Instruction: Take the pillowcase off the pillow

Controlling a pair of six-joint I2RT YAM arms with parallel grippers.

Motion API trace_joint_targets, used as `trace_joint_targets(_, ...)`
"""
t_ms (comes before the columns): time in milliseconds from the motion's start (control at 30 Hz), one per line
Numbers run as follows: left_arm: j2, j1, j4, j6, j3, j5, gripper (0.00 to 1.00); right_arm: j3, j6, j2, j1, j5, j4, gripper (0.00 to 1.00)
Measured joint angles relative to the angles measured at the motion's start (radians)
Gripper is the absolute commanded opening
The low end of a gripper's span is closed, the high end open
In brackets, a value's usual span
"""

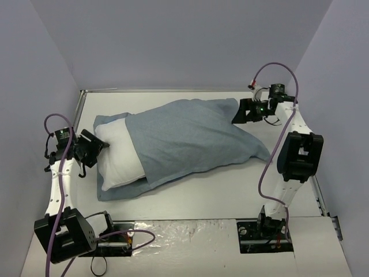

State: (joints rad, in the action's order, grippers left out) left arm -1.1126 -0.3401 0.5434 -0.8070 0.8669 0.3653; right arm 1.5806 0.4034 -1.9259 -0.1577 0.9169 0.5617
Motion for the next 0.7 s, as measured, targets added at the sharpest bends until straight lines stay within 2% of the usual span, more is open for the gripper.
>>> trace_joint_targets(67, 0.000, 0.000, 0.006, 0.013, 0.013, -0.010, 0.65, 0.000, -0.146, 0.003, 0.042, -0.073, -0.098, 0.86)
trace_joint_targets(200, 0.000, 0.000, 0.019, 0.047, 0.054, -0.032, 0.76, 0.006, -0.460, -0.006, 0.056, -0.212, -0.266, 0.89)
trace_joint_targets(233, 0.000, 0.000, 0.024, 0.053, 0.071, -0.037, 0.80, 0.016, -0.528, -0.015, 0.052, -0.234, -0.292, 0.89)
trace_joint_targets(300, -0.007, 0.000, 0.021, 0.069, 0.110, -0.045, 0.98, 0.045, -0.651, -0.046, 0.046, -0.264, -0.341, 0.91)
trace_joint_targets(433, -0.056, 0.000, -0.038, 0.068, 0.164, -0.032, 0.94, 0.102, -0.817, -0.135, 0.043, -0.302, -0.423, 0.94)
trace_joint_targets(700, -0.287, 0.022, -0.127, 0.075, 0.180, 0.047, 0.95, 0.175, -0.972, -0.289, 0.117, -0.333, -0.476, 1.00)
